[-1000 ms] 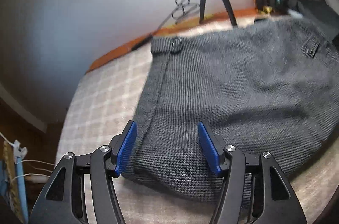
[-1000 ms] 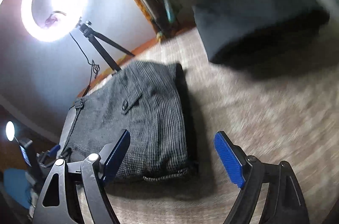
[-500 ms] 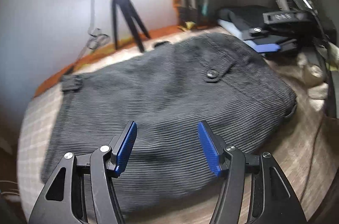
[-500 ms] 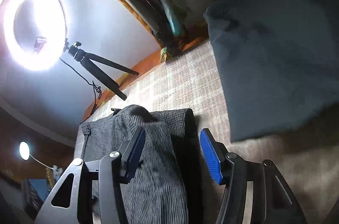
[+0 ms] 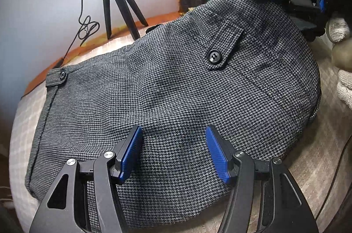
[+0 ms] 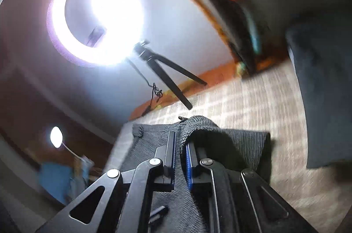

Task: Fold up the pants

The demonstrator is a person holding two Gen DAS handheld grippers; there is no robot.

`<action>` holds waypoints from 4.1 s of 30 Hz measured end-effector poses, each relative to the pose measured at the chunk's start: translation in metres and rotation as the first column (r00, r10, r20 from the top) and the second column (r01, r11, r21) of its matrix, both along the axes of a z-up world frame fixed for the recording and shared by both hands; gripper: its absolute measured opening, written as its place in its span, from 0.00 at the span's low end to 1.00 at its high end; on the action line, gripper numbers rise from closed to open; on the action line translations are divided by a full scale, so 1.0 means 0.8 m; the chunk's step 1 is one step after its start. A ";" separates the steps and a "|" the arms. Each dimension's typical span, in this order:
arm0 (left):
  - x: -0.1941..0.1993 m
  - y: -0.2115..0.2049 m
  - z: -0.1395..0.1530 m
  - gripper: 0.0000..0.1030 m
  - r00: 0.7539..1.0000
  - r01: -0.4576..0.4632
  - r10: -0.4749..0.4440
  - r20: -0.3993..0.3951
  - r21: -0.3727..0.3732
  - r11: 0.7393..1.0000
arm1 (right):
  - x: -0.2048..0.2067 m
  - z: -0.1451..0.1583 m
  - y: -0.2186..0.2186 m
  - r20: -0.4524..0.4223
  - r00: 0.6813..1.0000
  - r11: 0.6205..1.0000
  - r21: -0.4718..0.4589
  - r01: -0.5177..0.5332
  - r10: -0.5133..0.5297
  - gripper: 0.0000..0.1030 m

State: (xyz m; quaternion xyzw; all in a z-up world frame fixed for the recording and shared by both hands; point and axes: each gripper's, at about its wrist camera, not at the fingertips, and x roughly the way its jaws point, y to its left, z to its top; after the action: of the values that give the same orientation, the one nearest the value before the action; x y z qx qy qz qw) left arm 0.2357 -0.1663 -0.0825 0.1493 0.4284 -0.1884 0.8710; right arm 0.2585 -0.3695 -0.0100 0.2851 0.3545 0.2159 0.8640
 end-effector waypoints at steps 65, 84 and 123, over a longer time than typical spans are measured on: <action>0.042 0.035 0.007 0.59 0.992 -0.090 0.088 0.088 0.019 0.996 | -0.140 -0.107 0.020 -0.224 0.917 0.944 -0.073 0.322 -0.330 0.25; -0.030 0.120 0.013 0.64 0.978 -0.207 0.208 0.006 -0.067 0.976 | -0.134 -0.025 0.078 -0.050 0.945 0.890 -0.355 0.285 -0.323 0.20; -0.041 0.436 0.085 0.64 0.770 -0.611 0.631 -0.094 -0.394 0.687 | -0.048 0.011 0.470 0.000 0.926 0.710 -0.643 -0.288 0.377 0.43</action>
State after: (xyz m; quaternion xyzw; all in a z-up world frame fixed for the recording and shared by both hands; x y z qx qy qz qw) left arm 0.2032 0.1827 -0.0147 -0.1824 0.3839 0.0372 0.9044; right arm 0.2203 0.0064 -0.0011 -0.1053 0.3940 0.2546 0.8768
